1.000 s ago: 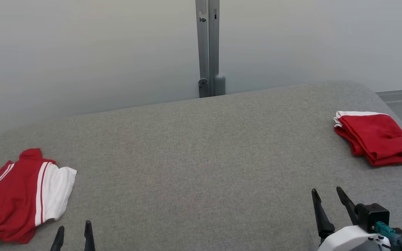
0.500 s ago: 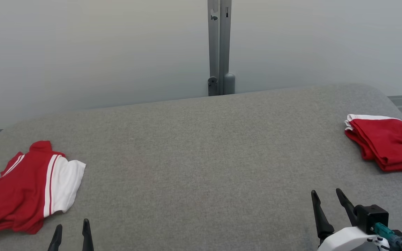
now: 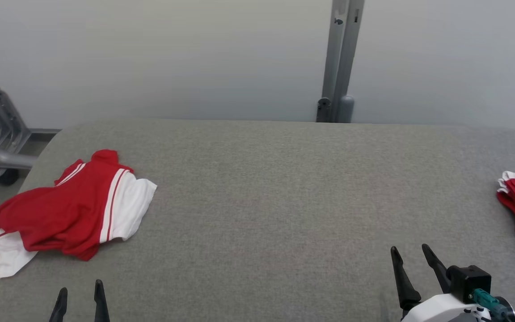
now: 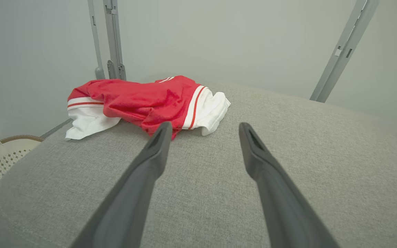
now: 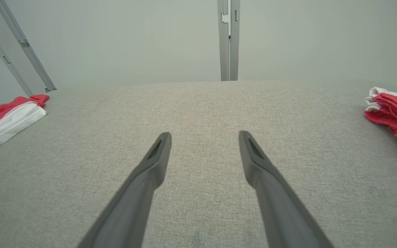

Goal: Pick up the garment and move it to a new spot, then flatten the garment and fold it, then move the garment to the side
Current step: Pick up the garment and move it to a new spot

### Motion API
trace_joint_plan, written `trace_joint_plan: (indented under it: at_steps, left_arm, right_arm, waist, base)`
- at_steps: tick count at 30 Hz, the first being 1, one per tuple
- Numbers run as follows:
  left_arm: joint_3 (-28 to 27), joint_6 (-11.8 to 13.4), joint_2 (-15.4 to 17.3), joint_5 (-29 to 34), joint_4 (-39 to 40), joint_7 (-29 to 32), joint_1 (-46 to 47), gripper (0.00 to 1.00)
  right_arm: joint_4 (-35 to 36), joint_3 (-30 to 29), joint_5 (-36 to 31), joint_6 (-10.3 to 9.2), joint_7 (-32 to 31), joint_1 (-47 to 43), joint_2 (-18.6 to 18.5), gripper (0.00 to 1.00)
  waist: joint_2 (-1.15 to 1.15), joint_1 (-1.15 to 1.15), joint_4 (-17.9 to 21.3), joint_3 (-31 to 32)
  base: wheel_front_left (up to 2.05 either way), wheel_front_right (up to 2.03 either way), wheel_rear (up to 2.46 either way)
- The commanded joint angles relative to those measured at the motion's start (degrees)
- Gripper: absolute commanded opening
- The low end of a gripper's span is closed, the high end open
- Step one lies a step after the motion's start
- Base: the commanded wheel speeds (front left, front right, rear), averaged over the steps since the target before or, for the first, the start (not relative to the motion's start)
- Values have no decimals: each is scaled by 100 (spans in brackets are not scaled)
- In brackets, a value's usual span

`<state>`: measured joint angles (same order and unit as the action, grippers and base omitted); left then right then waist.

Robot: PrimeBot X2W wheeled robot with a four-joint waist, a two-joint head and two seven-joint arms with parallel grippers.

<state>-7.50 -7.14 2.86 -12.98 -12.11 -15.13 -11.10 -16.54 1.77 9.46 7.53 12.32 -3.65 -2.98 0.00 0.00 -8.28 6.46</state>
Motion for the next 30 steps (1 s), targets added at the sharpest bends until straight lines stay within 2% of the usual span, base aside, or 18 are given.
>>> trace_joint_plan:
  at_steps: [1, 9, 18, 24, 30]
  left_arm:
    - [-52, -24, 8, 68, 21, -1, -22, 100]
    - [-147, -30, 7, 103, 48, -2, -5, 100]
    - [-236, -35, 8, 145, 70, -1, -12, 100]
    - [-282, -39, 12, 147, 96, -1, -46, 100]
    - [-351, -41, 77, 114, 50, -2, 110, 100]
  right_arm:
    - [-27, 11, 19, -9, 54, 42, -3, 100]
    - [-119, 87, 44, -9, 137, 139, 4, 100]
    - [-236, 176, 182, -9, 204, 189, 2, 100]
    - [-295, 208, 208, -9, 240, 266, 2, 100]
    - [-317, 229, 167, -9, 246, 293, 0, 100]
  waist:
    - [0, 0, -415, -43]
    - [0, 0, -1026, -113]
    - [0, 0, -1507, -121]
    - [0, 0, -1568, -132]
    - [0, 0, -1427, -229]
  base:
    - [0, 0, 0]
    - [0, 0, 0]
    - [0, 0, 0]
    - [0, 0, 0]
    - [0, 0, 0]
